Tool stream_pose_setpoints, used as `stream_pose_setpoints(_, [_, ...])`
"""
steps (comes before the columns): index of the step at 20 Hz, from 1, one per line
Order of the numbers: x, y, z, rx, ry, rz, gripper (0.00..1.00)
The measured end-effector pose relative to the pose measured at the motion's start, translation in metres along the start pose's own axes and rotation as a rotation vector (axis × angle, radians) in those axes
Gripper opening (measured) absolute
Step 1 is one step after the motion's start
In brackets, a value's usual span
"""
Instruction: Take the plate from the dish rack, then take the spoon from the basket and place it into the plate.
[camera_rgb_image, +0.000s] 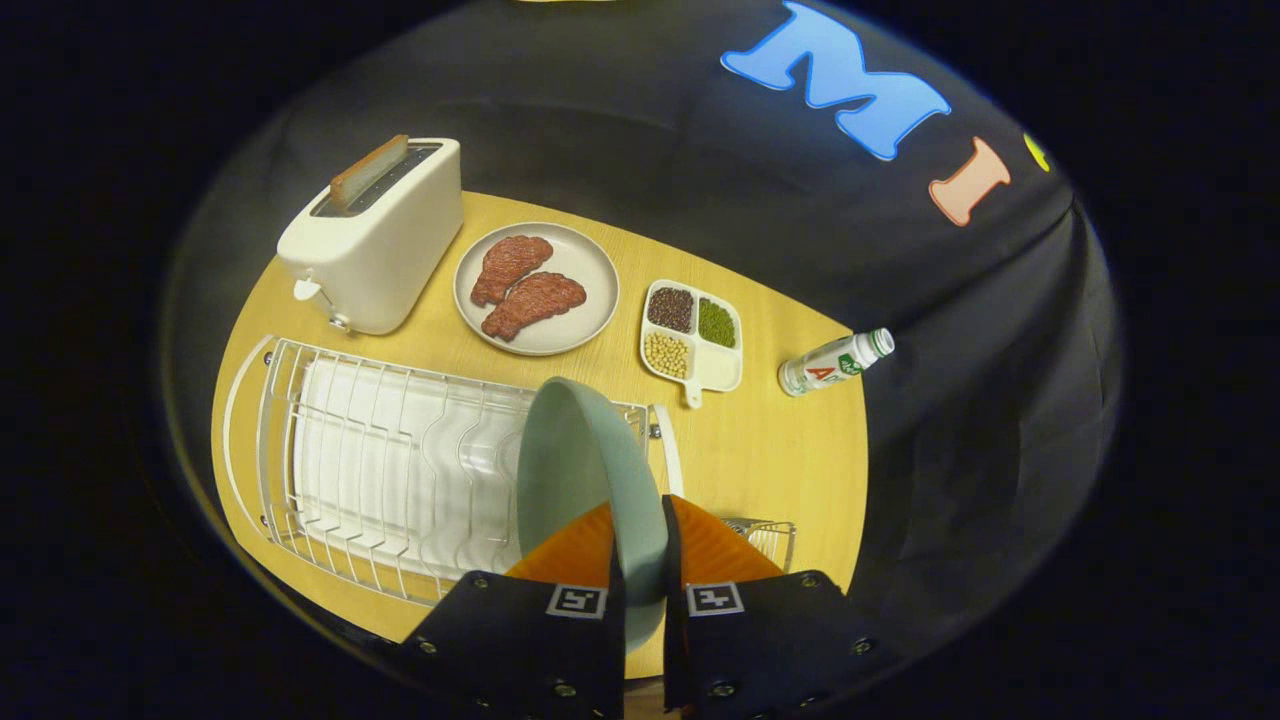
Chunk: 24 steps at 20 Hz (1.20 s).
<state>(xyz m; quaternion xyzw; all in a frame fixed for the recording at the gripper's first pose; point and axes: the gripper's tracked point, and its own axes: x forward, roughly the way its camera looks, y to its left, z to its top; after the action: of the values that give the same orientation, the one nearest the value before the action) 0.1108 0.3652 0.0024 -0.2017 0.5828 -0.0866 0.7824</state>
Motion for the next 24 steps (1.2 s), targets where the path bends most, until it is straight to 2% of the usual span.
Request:
stream_pose_setpoints(4, [-0.012, -0.011, 0.006, 0.046, -0.028, 0.058, 0.15])
stream_pose_setpoints(9, [-0.031, -0.043, -0.004, 0.164, -0.071, 0.145, 0.15])
stream_pose_setpoints(15, [-0.051, -0.075, -0.045, 0.356, -0.04, 0.352, 0.15])
stream_pose_setpoints(20, [-0.06, -0.105, -0.08, 0.47, -0.042, 0.447, 0.15])
stream_pose_setpoints(24, [-0.066, -0.109, -0.105, 0.537, -0.035, 0.577, 0.15])
